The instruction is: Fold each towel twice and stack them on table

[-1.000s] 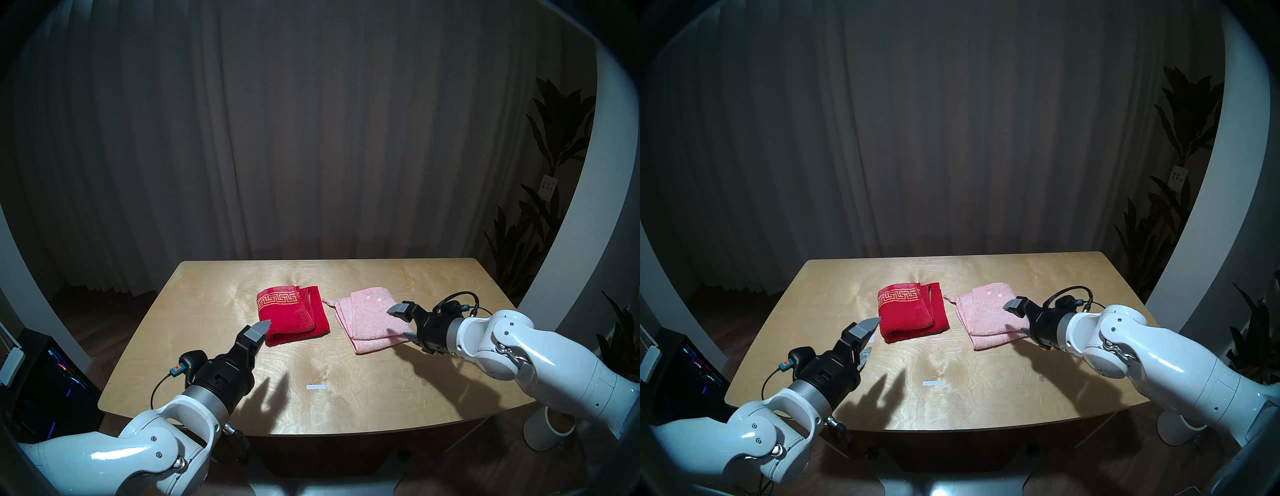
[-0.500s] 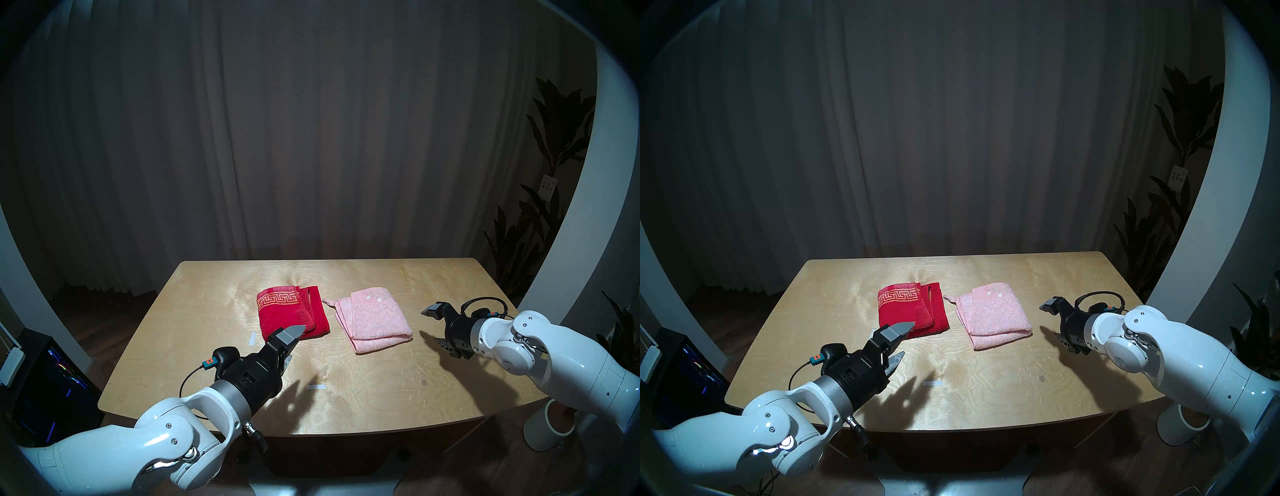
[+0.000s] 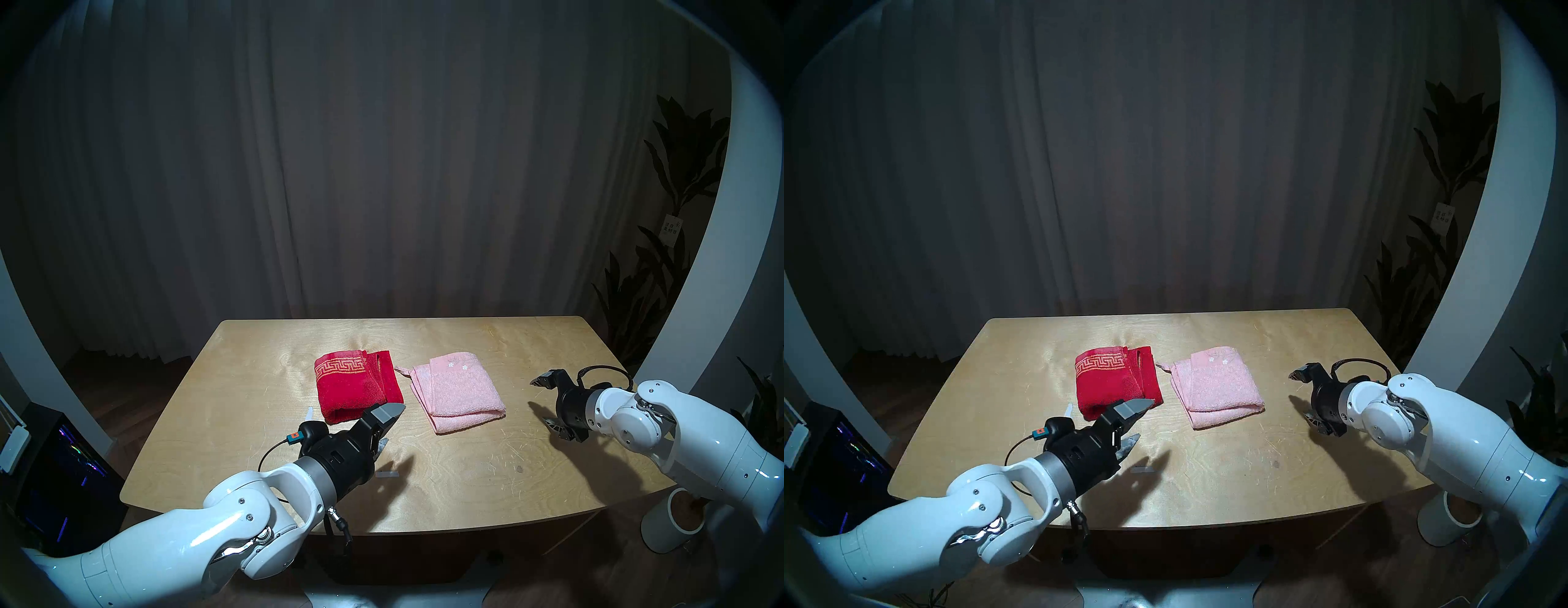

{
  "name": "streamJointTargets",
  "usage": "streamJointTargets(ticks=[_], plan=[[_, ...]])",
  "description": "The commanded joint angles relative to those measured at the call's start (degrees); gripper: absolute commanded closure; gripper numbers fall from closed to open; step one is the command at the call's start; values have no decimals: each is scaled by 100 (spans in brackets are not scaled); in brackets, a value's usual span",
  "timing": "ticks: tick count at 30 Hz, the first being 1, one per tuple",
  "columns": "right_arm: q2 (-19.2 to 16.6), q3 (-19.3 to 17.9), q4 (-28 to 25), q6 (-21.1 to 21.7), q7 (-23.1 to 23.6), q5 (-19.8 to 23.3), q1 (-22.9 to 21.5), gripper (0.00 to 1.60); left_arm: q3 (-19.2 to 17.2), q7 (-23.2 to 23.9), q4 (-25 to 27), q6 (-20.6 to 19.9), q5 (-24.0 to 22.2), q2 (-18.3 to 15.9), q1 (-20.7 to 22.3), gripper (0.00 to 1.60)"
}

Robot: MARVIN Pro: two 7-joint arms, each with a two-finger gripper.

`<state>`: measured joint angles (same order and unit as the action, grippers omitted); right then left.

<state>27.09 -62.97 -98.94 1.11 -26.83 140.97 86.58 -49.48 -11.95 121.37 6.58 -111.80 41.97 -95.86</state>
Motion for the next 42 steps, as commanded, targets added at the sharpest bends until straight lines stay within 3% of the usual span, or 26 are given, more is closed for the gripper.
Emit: streamJointTargets(ticks=[1, 14, 16, 22, 23, 26, 27, 28, 30, 34, 35, 37, 38, 39, 42], plan=[[212, -82, -46, 15, 25, 304, -70, 0, 141, -87, -325, -387, 146, 652, 645, 0], [401, -88, 19, 65, -29, 743, -129, 0, 569, -381, -1254, -1199, 498, 1537, 1471, 0], [424, -80, 60, 94, -55, 815, -138, 0, 556, -349, -1263, -1311, 543, 1512, 1439, 0], [519, -24, 217, 234, -170, 950, -217, 0, 725, -391, -1870, -1640, 630, 2043, 1940, 0], [543, -18, 243, 254, -185, 968, -235, 0, 660, -300, -1797, -1673, 628, 1896, 1788, 0], [613, 9, 331, 351, -270, 1034, -315, 0, 757, -340, -2246, -1827, 666, 2289, 2164, 0], [635, 20, 347, 389, -298, 1051, -345, 0, 685, -257, -2155, -1856, 674, 2147, 2017, 0], [661, 27, 369, 422, -331, 1076, -377, 0, 730, -291, -2358, -1906, 668, 2330, 2195, 0], [714, 49, 393, 485, -387, 1100, -443, 0, 710, -267, -2473, -1979, 694, 2385, 2236, 0], [818, 125, 471, 640, -540, 1137, -583, 0, 734, -242, -2958, -2133, 623, 2692, 2520, 0], [832, 153, 491, 688, -583, 1133, -624, 0, 694, -217, -2950, -2169, 620, 2638, 2460, 0], [869, 213, 565, 800, -686, 1146, -723, 0, 749, -248, -3389, -2275, 541, 2927, 2737, 0], [875, 237, 589, 857, -733, 1151, -764, 0, 671, -157, -3243, -2310, 539, 2760, 2567, 0], [862, 271, 617, 946, -813, 1142, -827, 0, 717, -178, -3522, -2394, 497, 2966, 2767, 0], [830, 321, 708, 1163, -1002, 1202, -947, 0, 676, -3, -3460, -2582, 335, 2907, 2711, 0]])
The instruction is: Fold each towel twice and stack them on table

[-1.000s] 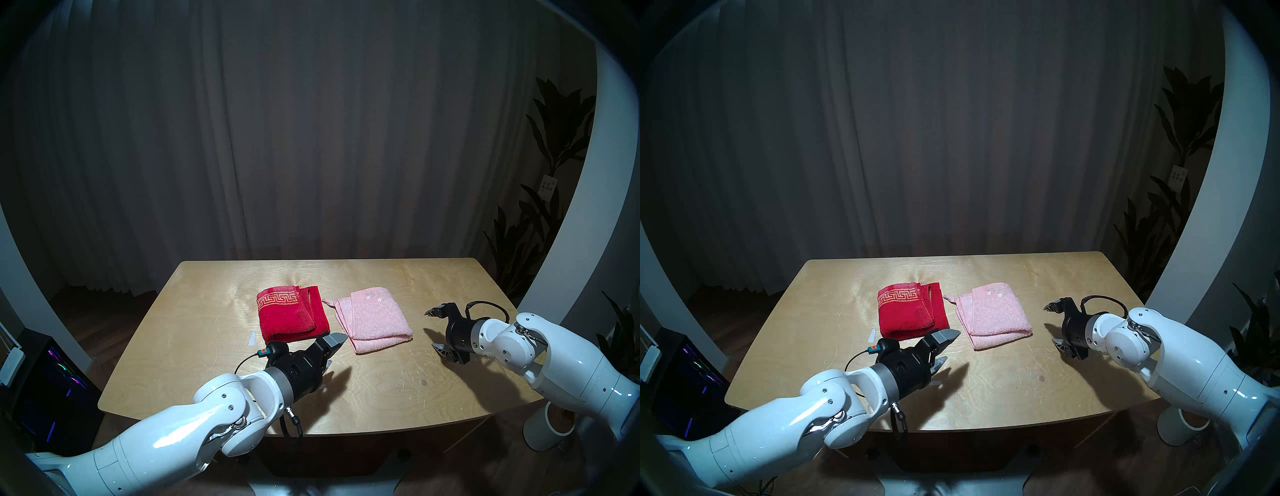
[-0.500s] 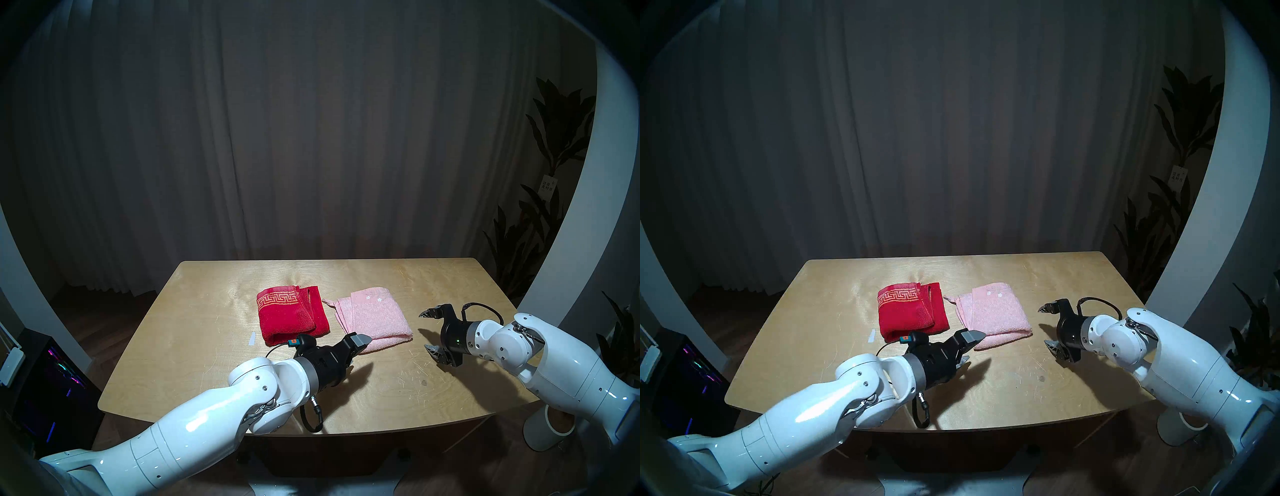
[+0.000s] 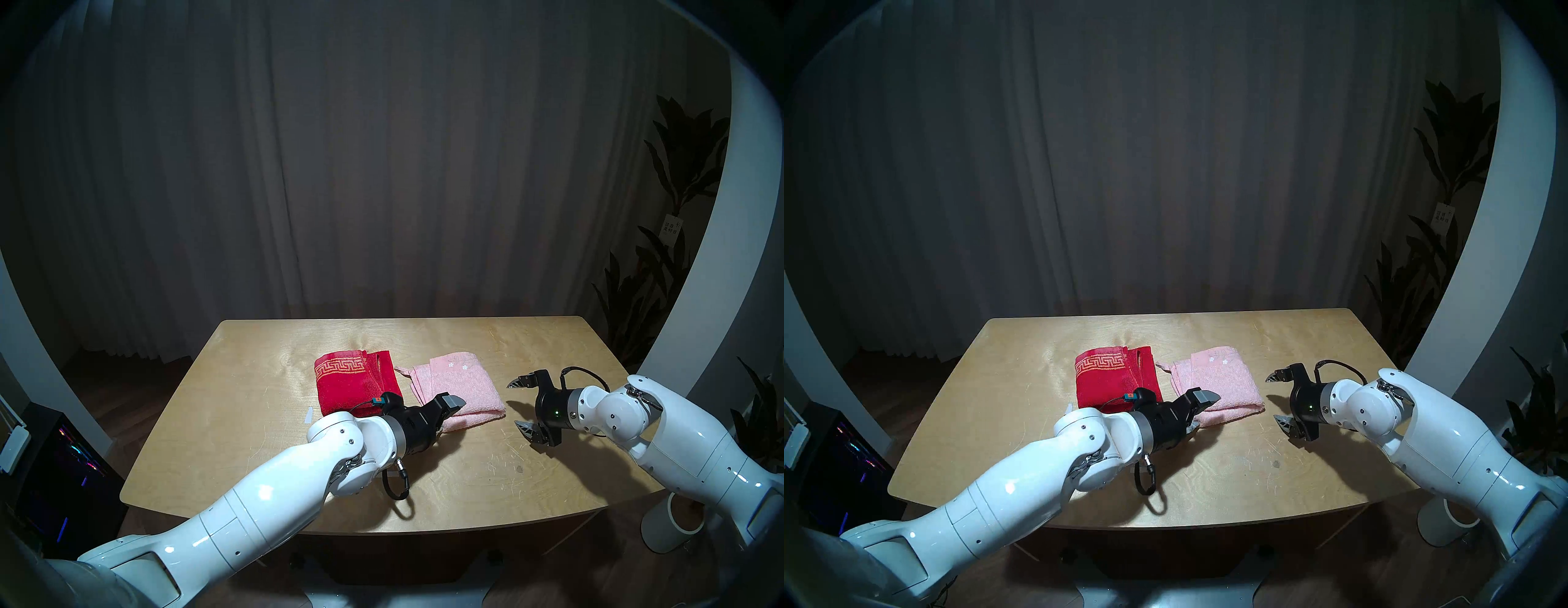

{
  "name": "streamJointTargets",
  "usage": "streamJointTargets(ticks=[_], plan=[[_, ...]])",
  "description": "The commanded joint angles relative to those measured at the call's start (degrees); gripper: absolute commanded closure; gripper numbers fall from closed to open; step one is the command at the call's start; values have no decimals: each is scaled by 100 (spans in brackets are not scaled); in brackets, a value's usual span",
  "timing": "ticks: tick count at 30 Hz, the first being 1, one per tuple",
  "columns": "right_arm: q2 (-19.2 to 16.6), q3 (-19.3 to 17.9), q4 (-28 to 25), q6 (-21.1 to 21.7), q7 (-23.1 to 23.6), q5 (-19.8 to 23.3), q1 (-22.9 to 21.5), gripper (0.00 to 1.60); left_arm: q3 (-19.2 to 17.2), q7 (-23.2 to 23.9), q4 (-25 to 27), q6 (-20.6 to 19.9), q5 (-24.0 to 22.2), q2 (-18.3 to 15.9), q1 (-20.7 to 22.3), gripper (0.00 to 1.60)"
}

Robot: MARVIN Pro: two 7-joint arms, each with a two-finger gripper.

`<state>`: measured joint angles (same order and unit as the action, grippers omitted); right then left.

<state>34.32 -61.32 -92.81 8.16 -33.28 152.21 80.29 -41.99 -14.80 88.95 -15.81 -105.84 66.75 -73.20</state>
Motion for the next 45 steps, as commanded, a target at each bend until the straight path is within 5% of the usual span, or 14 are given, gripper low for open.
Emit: streamJointTargets(ticks=[1, 10, 18, 27, 45], plan=[[80, 172, 126, 536, -410, 81, -349, 0, -70, 326, -107, -419, -300, 376, 404, 0], [1, 261, 338, 993, -641, 146, -484, 0, -94, 349, 730, -673, -588, 88, 64, 0], [65, 319, 487, 1137, -674, 178, -579, 0, -320, -595, 1011, -248, -964, -185, -165, 0], [315, 489, 712, 1218, -768, 78, -828, 0, -552, -1382, 805, 557, -1336, 65, -386, 0], [397, 577, 868, 1403, -879, 62, -1013, 0, -163, -2080, -189, 492, -1102, 708, 459, 0]])
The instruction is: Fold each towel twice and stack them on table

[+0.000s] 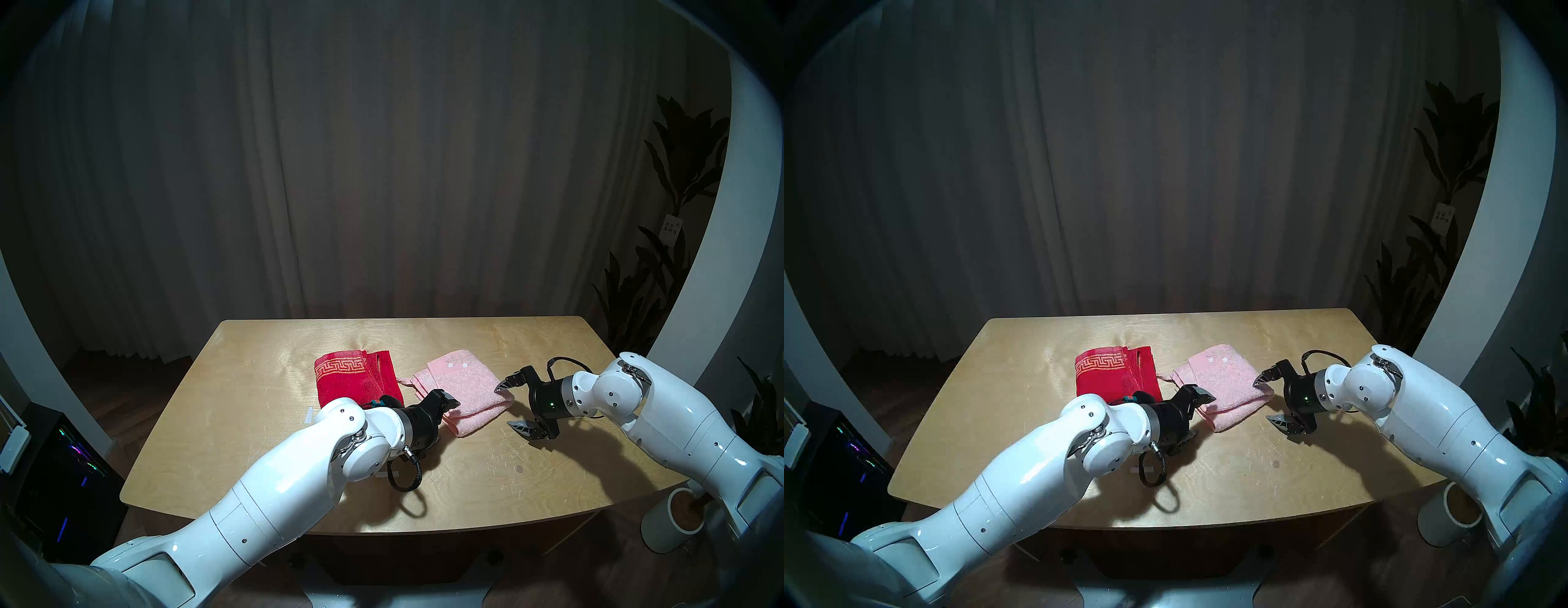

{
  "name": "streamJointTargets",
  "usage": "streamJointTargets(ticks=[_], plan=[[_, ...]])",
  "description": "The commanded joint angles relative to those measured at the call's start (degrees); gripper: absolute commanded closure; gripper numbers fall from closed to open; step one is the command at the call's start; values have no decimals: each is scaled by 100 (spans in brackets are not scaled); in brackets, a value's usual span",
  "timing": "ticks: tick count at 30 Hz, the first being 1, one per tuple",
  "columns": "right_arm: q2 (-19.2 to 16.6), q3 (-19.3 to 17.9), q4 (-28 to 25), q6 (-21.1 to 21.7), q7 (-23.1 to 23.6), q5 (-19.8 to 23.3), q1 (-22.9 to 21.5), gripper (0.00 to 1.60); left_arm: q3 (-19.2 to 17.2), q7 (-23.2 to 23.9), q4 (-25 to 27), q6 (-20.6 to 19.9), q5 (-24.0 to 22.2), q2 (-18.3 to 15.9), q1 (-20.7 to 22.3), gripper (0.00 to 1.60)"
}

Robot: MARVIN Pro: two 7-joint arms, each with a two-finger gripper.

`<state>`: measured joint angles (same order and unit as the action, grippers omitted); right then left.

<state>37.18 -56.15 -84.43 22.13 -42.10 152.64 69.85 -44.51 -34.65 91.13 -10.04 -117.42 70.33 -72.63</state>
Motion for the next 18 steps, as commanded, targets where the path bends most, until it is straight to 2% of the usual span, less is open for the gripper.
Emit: streamJointTargets(ticks=[1, 8, 18], plan=[[111, 64, 41, 13, -9, 27, 30, 0, 111, -109, -502, -113, 52, 396, 446, 0], [164, 87, 159, 68, -26, 9, -5, 0, 173, 74, -769, -254, 119, 499, 561, 0], [542, 207, 515, 19, -48, -125, -212, 0, 219, 197, -1067, -242, 182, 599, 592, 0]])
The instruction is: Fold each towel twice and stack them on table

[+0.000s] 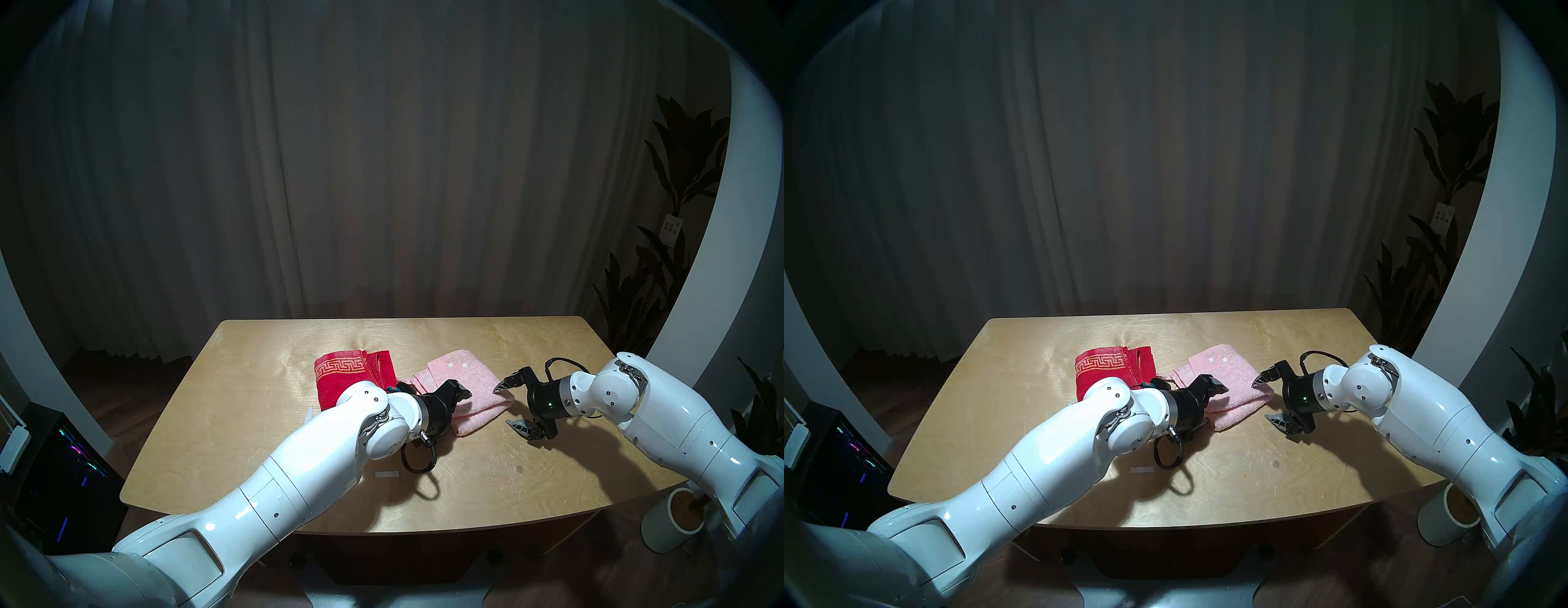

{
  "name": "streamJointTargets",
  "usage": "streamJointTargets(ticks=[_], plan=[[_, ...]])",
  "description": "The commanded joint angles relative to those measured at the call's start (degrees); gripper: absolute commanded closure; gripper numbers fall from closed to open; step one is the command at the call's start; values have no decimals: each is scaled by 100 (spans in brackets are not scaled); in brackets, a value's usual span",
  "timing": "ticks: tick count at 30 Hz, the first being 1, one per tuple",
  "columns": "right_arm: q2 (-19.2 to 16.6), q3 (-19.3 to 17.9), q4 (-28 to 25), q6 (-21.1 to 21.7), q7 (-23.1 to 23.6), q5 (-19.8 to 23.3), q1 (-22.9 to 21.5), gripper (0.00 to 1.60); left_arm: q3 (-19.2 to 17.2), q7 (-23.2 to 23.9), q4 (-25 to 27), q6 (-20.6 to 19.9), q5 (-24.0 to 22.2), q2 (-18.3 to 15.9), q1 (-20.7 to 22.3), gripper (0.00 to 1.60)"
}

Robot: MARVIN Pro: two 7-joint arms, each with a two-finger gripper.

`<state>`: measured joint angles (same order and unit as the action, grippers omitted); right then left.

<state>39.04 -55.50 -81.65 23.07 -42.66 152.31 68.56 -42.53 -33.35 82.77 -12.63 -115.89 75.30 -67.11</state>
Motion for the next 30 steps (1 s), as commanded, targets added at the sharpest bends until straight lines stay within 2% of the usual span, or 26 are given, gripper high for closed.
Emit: streamJointTargets(ticks=[1, 6, 7, 8, 9, 11, 12, 13, 15, 16, 17, 18, 19, 20, 22, 30], plan=[[393, 159, 271, -84, 7, -104, -100, 0, 21, 100, -269, 22, 31, 114, 35, 0], [546, 225, 408, -135, 3, -121, -155, 0, 37, 169, -424, 7, 34, 169, 59, 0], [578, 238, 439, -141, 3, -124, -166, 0, 44, 192, -442, 4, 47, 172, 64, 7], [602, 254, 462, -142, 8, -140, -178, 0, 46, 203, -454, 1, 49, 175, 67, 27], [631, 272, 492, -149, -13, -136, -192, 4, 52, 215, -466, 3, 63, 177, 73, 34], [683, 304, 548, -152, 0, -165, -215, 16, 51, 233, -513, -9, 60, 183, 92, 70], [706, 318, 576, -150, 8, -178, -227, 31, 52, 247, -535, -14, 61, 185, 101, 92], [727, 330, 605, -144, 6, -180, -237, 40, 51, 262, -560, -18, 66, 184, 112, 93], [769, 353, 664, -139, 7, -177, -258, 79, 49, 268, -587, -19, 88, 167, 140, 99], [783, 366, 682, -136, 17, -188, -266, 86, 34, 268, -592, -12, 77, 162, 143, 109], [793, 380, 694, -129, 36, -212, -273, 93, 18, 267, -602, -14, 63, 156, 146, 111], [802, 385, 709, -114, 43, -204, -277, 115, 19, 276, -605, -16, 74, 146, 153, 121], [805, 390, 715, -112, 54, -203, -277, 129, 20, 297, -614, -3, 100, 137, 158, 128], [799, 394, 708, -104, 66, -198, -271, 160, 13, 306, -625, -12, 96, 133, 163, 139], [738, 365, 630, -78, 88, -133, -220, 160, 15, 327, -595, -2, 154, 99, 185, 160], [351, 136, 54, -59, 180, 260, 85, 160, -31, 409, -106, 48, 370, -118, 239, 160]])
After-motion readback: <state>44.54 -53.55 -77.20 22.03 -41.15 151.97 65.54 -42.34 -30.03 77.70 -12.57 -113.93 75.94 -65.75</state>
